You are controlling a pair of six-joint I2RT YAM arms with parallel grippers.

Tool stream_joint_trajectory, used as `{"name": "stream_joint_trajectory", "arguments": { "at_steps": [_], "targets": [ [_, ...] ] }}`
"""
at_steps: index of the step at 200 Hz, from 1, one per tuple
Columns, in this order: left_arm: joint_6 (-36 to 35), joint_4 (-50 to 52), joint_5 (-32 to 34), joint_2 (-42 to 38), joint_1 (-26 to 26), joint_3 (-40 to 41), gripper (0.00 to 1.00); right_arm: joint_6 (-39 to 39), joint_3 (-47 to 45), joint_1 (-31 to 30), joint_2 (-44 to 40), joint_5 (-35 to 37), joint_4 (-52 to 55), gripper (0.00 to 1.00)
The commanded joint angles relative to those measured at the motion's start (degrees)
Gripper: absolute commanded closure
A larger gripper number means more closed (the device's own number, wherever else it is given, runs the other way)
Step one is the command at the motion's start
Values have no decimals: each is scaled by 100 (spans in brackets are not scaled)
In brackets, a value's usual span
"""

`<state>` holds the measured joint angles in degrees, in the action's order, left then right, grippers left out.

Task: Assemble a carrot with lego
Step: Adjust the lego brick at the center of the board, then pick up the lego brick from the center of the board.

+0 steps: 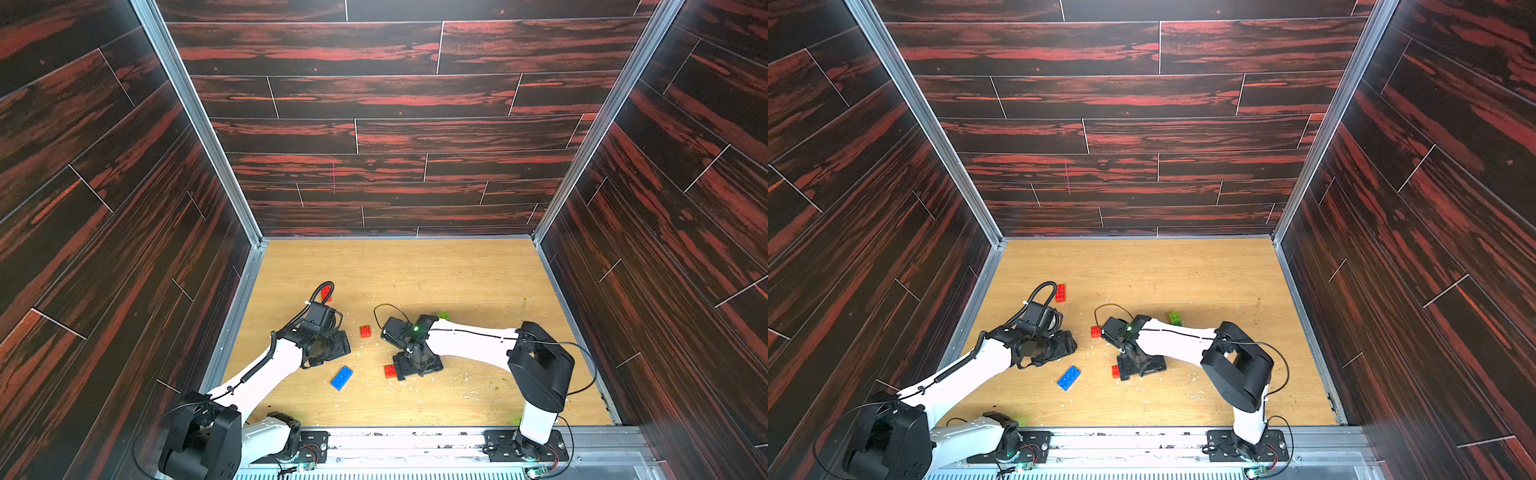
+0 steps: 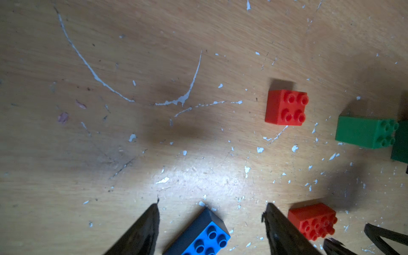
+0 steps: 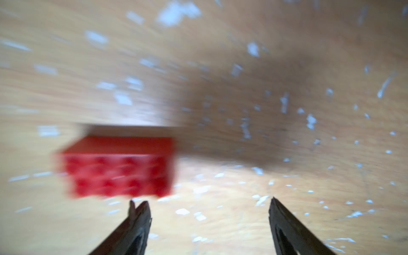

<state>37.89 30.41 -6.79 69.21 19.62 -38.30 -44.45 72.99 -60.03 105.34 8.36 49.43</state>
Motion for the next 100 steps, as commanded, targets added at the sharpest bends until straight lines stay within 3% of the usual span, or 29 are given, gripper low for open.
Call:
{"name": "stream_joint_trajectory", "arguments": {
  "at_steps": [1,50,100],
  "targets": [
    [-71,88,65,-74,7,-55,24,-226,311,-18,-80,-341,-178,15],
    [-124,109,72,-39,7,-96,24,-438,1006,-35,658,-205,196,17],
    [-137,137,99,-109,7,-48,24,-517,965,-43,837,-378,95,20]
  ]
}}
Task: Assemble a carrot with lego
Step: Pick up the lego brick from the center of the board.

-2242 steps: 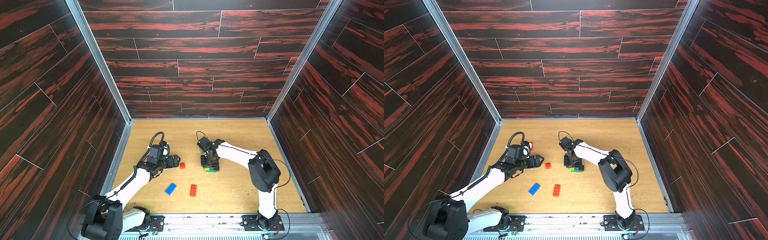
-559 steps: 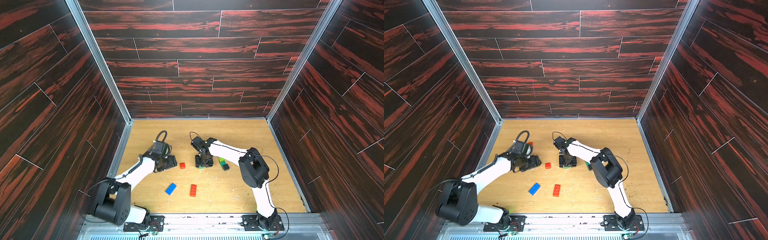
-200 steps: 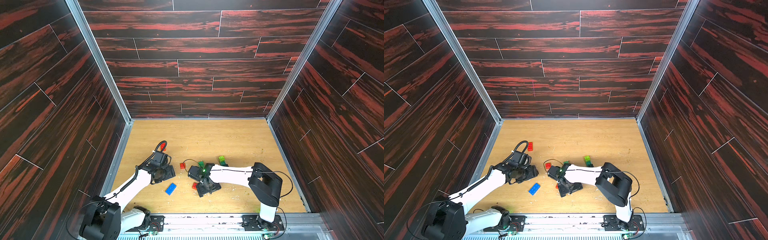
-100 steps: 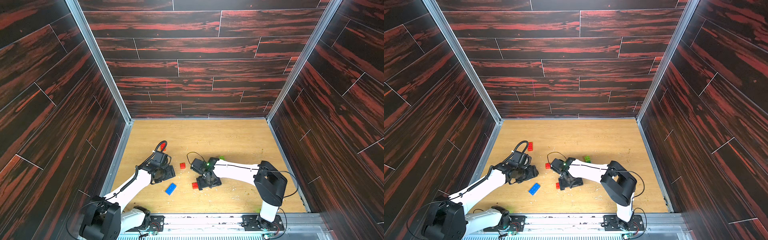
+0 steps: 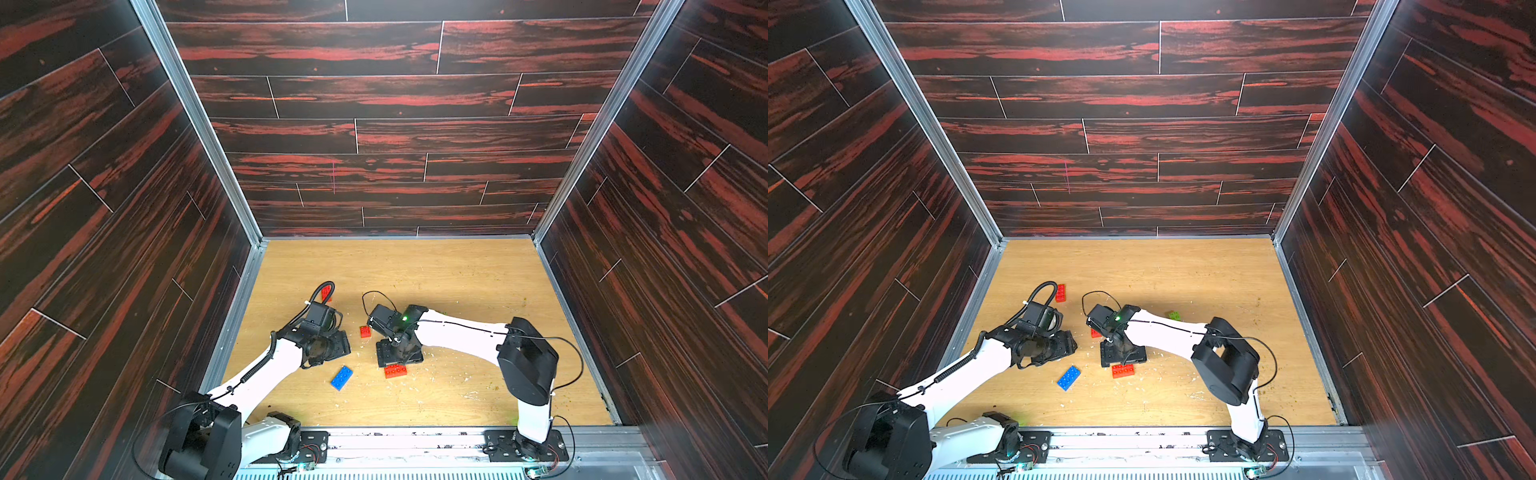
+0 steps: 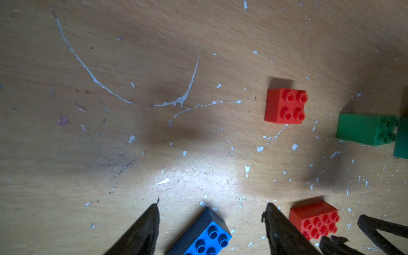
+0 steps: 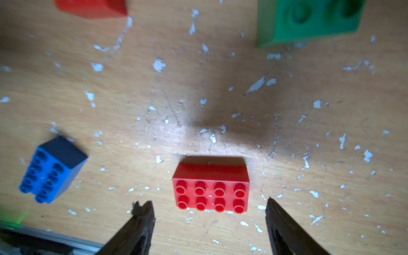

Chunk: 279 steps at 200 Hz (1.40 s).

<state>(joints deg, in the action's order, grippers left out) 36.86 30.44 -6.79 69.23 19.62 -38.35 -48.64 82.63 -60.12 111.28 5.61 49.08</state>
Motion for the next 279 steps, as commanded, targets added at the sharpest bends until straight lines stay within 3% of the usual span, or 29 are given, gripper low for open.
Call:
{"name": "stream_joint_trajectory", "arguments": {
  "at_steps": [1,136,279],
  "targets": [
    [-28,137,99,-112,7,-42,24,-104,4,-35,243,-103,129,20],
    [1,111,126,-156,7,38,24,93,-12,-197,524,79,29,27],
    [107,81,186,-251,3,117,24,268,-1,-208,665,90,13,24]
  ]
}}
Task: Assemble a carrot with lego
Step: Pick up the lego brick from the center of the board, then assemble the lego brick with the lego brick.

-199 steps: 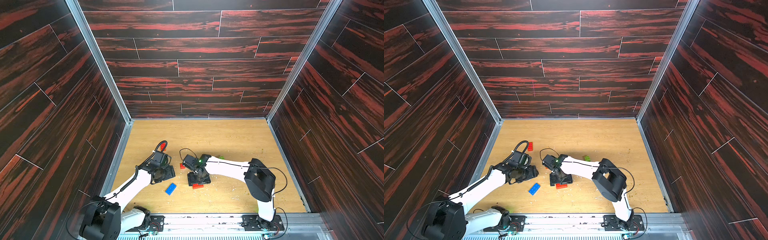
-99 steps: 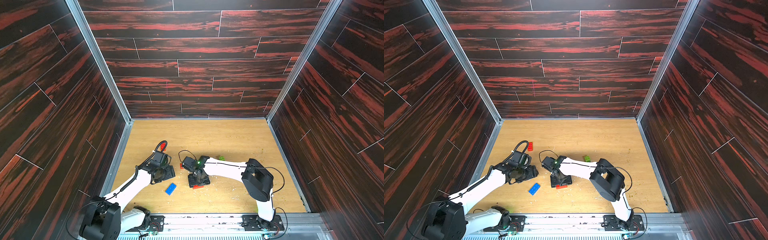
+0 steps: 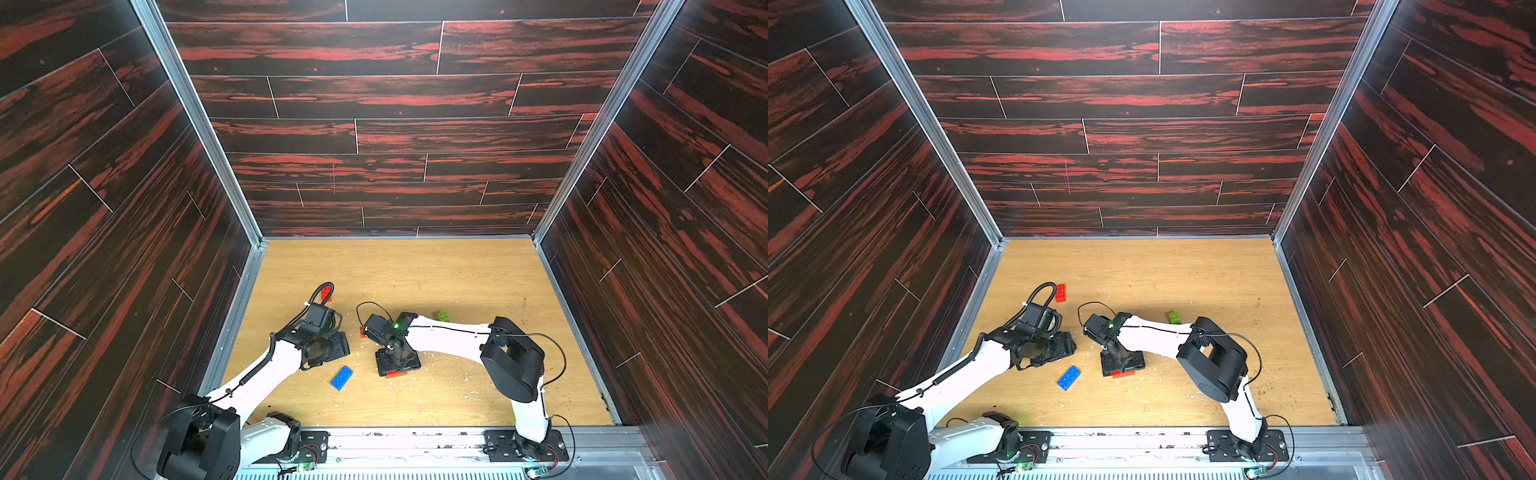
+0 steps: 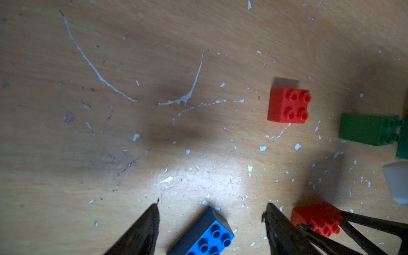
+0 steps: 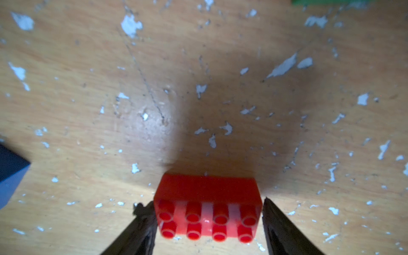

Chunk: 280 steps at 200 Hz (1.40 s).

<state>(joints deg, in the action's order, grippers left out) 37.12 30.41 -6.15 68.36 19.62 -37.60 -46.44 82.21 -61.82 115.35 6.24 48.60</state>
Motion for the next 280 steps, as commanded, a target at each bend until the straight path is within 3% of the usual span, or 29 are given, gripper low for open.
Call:
{"name": "stream_joint_trajectory", "arguments": {
  "at_steps": [1,94,137,167,216,280],
  "targets": [
    [78,86,118,-164,5,43,24,47,40,-35,259,26,62,24],
    [102,61,148,-156,7,21,24,107,-20,-5,149,45,74,40],
    [93,7,177,-148,7,-43,24,305,159,414,-335,174,407,44],
    [85,-80,167,-52,7,-110,24,496,517,928,-520,86,595,45],
    [50,-211,124,125,7,-227,24,607,1337,1563,-134,-51,787,46],
    [-3,-219,88,203,7,-325,24,1383,2795,1709,829,198,1461,46]
  ]
}}
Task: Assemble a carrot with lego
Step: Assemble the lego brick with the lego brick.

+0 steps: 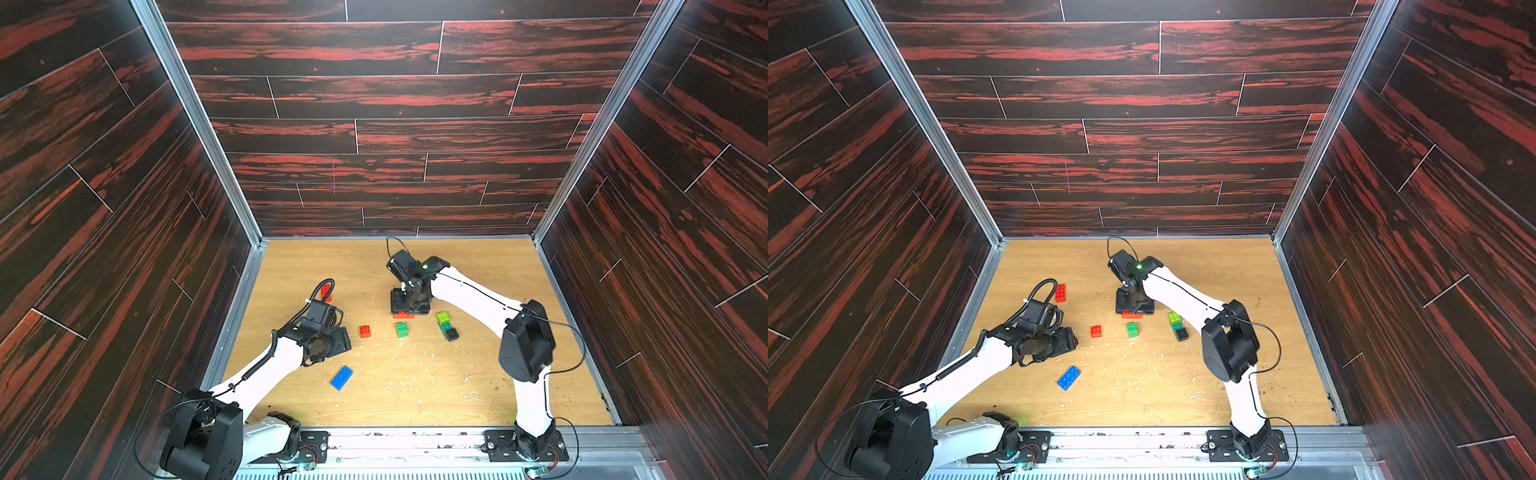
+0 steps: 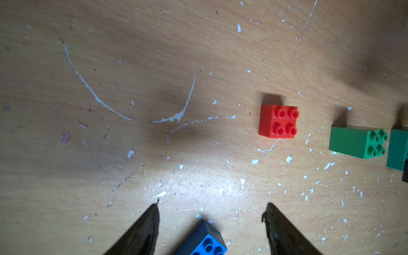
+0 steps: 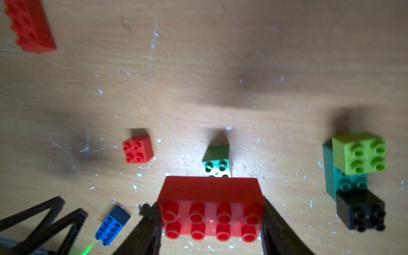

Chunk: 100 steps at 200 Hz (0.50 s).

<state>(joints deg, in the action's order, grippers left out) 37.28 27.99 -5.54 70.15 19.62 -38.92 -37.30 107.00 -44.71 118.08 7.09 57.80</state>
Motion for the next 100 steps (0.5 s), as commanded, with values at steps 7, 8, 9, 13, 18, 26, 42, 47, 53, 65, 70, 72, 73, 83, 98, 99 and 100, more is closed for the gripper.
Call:
{"name": "stream_joint_trajectory", "arguments": {
  "at_steps": [7,8,9,13,18,26,42,47,53,65,70,72,73,83,98,99,100],
  "targets": [
    [-19,32,27,32,7,-202,24,555,370,6,599,119,582,46],
    [-19,32,27,33,7,-203,24,565,377,6,600,118,587,46],
    [-19,27,27,33,7,-204,24,579,384,6,606,113,594,46],
    [-19,26,28,29,7,-200,24,618,403,5,625,109,613,47],
    [-19,21,27,40,7,-204,24,666,425,5,649,108,645,47],
    [-19,23,23,49,7,-204,24,730,452,4,678,88,681,47],
    [-11,-2,20,73,7,-212,24,811,422,5,689,26,715,47],
    [-12,-6,18,85,7,-213,24,827,398,6,690,-3,712,47],
    [-10,-19,9,99,5,-213,24,858,356,6,683,-52,686,47],
    [-3,-47,-7,134,3,-221,24,914,289,-5,672,-140,639,48],
    [5,-61,-15,152,7,-228,24,940,271,-16,672,-161,621,48],
    [7,-58,-17,156,7,-225,24,947,265,-13,672,-168,619,47],
    [7,-62,-21,161,7,-232,24,950,258,-21,672,-166,614,48],
    [4,-74,-33,197,5,-248,24,991,238,-33,689,-177,617,47],
    [-1,-86,-35,240,6,-281,24,1030,192,-40,676,-190,577,47],
    [-1,-84,-35,238,6,-282,24,1027,186,-39,679,-186,576,48],
    [-1,-84,-39,241,7,-283,24,1029,184,-43,680,-188,575,47]
  ]
}}
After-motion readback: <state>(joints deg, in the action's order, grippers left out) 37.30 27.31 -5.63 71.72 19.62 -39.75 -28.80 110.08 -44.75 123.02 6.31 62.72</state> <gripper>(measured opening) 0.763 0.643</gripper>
